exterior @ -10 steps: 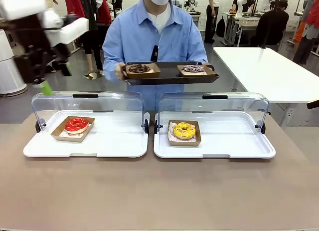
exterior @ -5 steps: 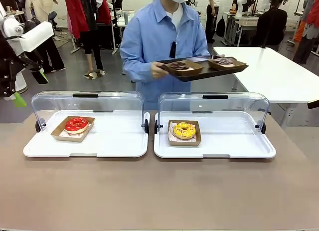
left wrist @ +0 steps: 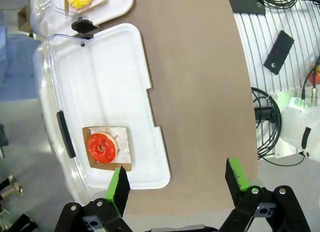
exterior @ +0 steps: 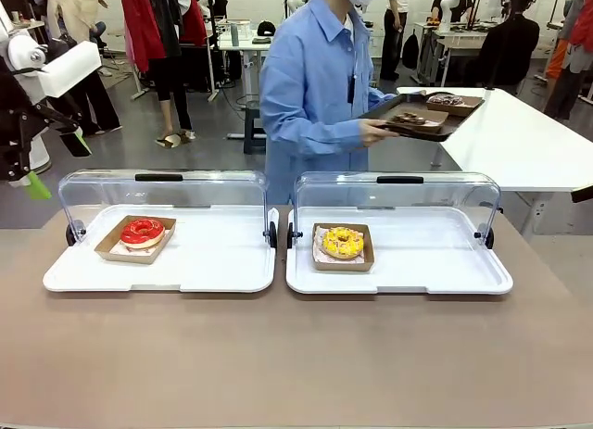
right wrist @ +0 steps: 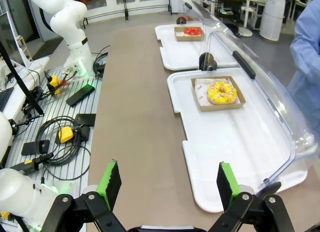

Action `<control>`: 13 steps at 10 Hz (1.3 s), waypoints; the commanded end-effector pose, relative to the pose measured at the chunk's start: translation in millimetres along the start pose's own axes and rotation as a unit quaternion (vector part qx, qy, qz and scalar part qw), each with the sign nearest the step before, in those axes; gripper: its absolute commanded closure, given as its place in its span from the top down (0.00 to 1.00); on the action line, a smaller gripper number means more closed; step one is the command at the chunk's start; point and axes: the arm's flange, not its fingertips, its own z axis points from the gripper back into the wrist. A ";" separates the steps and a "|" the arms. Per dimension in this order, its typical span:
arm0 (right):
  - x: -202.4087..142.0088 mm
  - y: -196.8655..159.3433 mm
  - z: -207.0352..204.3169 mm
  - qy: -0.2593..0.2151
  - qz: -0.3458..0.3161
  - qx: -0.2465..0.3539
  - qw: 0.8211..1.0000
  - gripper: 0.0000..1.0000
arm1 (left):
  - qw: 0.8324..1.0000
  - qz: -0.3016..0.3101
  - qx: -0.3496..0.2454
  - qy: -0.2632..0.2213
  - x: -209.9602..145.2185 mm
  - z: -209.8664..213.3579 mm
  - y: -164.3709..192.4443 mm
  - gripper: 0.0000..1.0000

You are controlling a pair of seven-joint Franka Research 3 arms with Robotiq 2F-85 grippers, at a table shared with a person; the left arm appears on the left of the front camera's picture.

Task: Provide the desired donut to the person.
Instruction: Place the picked Paper togo box onto the Handle tray extended by the person.

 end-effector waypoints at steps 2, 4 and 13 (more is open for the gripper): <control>0.8 1.3 -0.3 -0.004 0.003 -0.001 1.000 1.00 | 1.000 0.001 0.000 0.001 0.0 1.1 1.3 1.00; 0.8 1.3 -0.3 -0.004 0.003 -0.001 1.000 1.00 | 1.000 0.001 0.000 0.001 0.0 1.1 1.3 1.00; 0.8 1.3 -0.3 -0.004 0.003 -0.001 1.000 1.00 | 1.000 0.001 0.000 0.001 0.0 1.1 1.3 1.00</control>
